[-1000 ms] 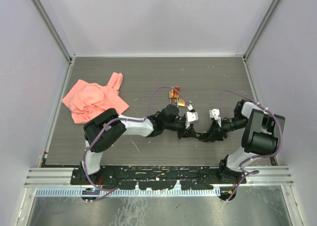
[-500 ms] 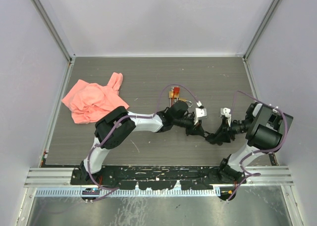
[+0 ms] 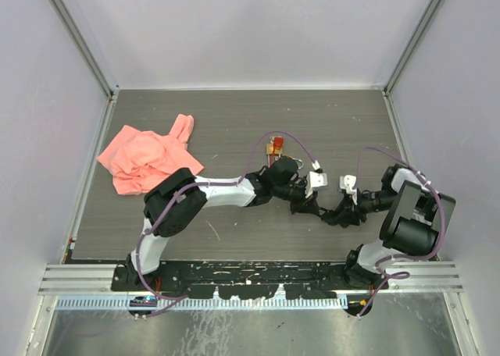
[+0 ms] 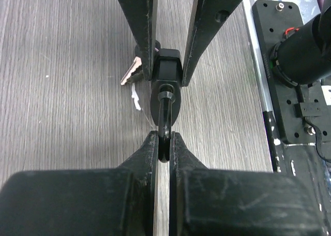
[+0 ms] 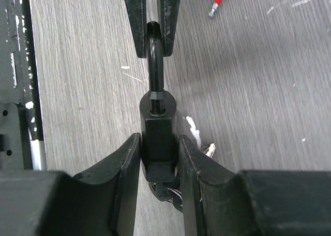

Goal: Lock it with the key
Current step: Lock the lock.

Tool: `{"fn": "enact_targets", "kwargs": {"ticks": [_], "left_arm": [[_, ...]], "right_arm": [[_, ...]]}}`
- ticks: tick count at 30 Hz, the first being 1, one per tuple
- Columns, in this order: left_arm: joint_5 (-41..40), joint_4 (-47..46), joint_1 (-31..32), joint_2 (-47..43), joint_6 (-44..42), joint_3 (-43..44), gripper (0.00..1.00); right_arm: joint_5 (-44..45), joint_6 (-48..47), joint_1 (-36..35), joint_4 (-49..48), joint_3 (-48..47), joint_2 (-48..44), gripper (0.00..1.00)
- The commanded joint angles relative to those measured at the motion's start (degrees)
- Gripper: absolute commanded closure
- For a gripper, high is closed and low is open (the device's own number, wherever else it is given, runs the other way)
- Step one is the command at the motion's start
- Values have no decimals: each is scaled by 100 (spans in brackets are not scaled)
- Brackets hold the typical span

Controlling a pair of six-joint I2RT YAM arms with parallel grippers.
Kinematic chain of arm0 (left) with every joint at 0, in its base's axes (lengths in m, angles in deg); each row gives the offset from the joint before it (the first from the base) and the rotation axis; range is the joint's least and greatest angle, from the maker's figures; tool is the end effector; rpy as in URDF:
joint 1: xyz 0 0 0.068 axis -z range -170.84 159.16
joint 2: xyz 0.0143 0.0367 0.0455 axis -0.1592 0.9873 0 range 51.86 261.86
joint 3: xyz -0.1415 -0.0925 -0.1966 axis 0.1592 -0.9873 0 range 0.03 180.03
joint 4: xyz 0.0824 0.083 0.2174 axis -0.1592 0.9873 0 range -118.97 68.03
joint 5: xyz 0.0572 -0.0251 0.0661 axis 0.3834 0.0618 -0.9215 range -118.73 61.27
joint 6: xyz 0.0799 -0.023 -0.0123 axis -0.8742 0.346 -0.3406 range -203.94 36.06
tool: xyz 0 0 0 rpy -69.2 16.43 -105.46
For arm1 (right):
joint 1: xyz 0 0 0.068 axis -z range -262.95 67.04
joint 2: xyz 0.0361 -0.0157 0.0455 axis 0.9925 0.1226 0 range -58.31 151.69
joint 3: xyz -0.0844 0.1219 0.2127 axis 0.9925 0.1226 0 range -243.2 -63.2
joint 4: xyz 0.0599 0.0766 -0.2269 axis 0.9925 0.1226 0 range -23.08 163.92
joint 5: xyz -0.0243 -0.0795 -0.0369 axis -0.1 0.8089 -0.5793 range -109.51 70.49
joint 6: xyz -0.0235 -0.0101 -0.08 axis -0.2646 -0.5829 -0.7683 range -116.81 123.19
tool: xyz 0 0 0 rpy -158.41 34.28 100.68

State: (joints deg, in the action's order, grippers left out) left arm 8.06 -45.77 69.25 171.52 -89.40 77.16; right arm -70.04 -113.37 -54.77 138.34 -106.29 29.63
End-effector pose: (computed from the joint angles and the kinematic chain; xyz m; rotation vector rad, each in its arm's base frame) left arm 0.1977 -0.4320 0.1622 1.5098 1.5327 -1.2295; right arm 0.1700 -0.0266 0.1358 -1.4210 1.8252 0.8401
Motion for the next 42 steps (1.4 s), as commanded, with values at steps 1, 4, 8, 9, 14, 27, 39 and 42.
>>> {"fn": "enact_targets", "kwargs": {"ticks": [1,4,8,9,14,27,39,42], "left_arm": [[370,-81,220,-829,-337,166,100],[322,278,158,-1169,-560,63,100],[191,843,70,-1628,-841,-105,100],[137,1049,55,-1750,-917,-157,100],[-165,1655,-113,-2421,-1166,-634,100],[-833,3534,-577,-3947,-1647,-1258,100],[-879,2417,-773,-4333,-1174,-2868,100],[-740,2244,-822,-4201,-1126,-2917,100]], "right_arm": [[-649,-971,-779,-1148,-7,-296,99],[-901,248,-1341,-2027,74,-724,99],[-1055,1062,-2134,-2230,-165,-821,99],[-1076,1309,-2336,-2365,-172,-849,99],[-1411,2881,-3065,-3391,-115,-953,99],[-1574,6989,-5060,-6775,54,-496,99],[-1313,7409,-5402,-7632,319,253,99],[-1251,7378,-5481,-7741,388,346,99]]}}
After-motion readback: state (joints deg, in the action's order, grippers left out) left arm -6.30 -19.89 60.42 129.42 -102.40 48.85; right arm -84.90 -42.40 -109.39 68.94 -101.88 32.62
